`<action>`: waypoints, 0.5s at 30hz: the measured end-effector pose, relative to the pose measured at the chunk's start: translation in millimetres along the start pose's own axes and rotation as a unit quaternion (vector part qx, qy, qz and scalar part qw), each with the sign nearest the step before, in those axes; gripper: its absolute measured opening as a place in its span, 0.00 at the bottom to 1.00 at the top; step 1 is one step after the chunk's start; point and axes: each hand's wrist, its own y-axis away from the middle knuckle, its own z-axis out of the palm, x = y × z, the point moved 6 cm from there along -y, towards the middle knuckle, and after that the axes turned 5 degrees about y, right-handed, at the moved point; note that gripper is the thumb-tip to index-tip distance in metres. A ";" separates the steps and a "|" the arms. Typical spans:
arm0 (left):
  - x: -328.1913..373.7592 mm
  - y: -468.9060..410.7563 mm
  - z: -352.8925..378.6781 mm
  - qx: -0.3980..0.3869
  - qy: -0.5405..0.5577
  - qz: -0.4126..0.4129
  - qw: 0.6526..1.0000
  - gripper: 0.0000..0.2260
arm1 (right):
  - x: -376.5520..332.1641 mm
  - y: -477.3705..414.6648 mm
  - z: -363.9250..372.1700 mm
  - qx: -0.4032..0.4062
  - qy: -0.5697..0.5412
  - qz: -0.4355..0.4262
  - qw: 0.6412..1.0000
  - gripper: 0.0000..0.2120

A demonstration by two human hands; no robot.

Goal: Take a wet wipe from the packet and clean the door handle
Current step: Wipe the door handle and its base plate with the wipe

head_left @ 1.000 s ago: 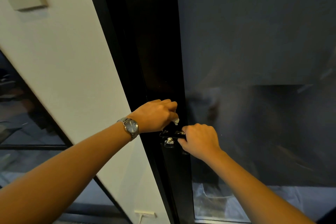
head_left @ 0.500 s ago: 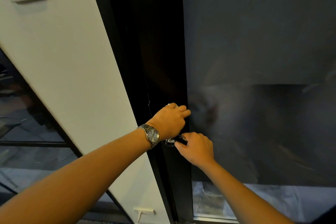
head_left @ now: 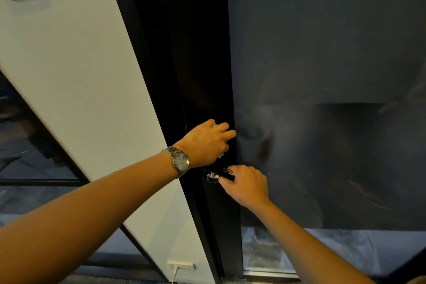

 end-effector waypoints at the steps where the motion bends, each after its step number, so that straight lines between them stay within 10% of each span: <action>1: -2.2 1.4 1.6 0.001 0.005 -0.001 1.000 0.17 | 0.0 -0.4 -0.2 -0.001 0.002 -0.001 1.000 0.19; 15: -2.0 -2.6 -10.1 0.020 -0.041 0.064 0.997 0.14 | 0.7 -1.8 -0.8 -0.002 0.015 -0.005 1.000 0.19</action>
